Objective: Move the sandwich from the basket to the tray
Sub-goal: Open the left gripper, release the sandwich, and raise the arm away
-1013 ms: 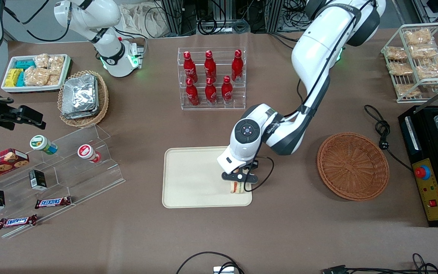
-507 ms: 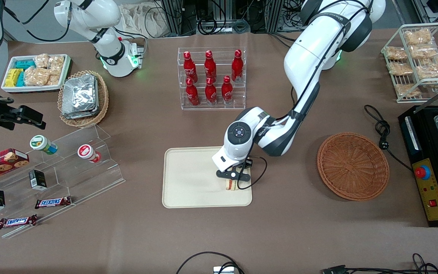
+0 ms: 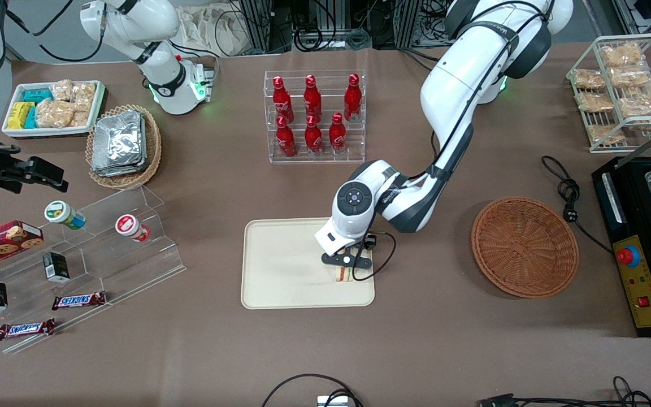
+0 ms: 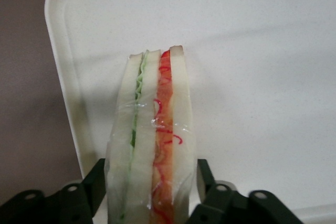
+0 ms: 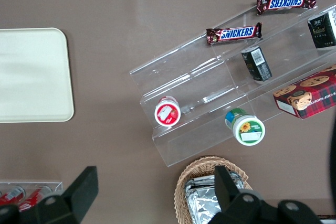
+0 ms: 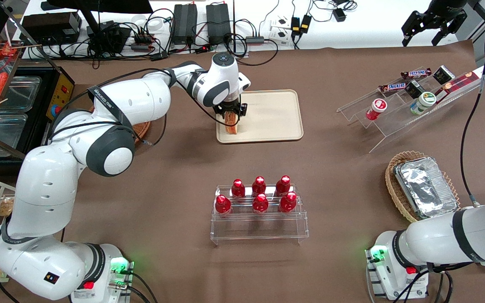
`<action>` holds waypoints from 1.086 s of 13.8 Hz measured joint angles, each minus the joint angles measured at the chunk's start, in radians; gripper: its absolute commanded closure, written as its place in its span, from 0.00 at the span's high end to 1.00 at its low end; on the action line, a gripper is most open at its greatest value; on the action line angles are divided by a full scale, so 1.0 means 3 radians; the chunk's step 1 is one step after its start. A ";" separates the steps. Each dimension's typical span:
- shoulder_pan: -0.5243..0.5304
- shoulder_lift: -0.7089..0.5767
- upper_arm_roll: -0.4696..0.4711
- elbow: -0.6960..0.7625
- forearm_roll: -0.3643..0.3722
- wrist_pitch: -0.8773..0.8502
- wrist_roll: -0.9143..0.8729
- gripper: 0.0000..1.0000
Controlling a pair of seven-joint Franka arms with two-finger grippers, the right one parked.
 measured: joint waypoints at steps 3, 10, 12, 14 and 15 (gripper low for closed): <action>0.0004 -0.0006 0.0003 0.0057 0.0007 0.0003 -0.0162 1.00; 0.0407 -0.0624 0.0076 0.0236 0.0000 -0.0681 -0.0245 1.00; 0.0637 -0.0861 0.0082 0.0235 0.0001 -0.0944 -0.0227 1.00; 0.0867 -0.1060 0.0088 0.0234 0.0000 -0.1229 -0.0217 1.00; 0.0981 -0.1151 0.0087 0.0233 -0.0001 -0.1381 -0.0171 1.00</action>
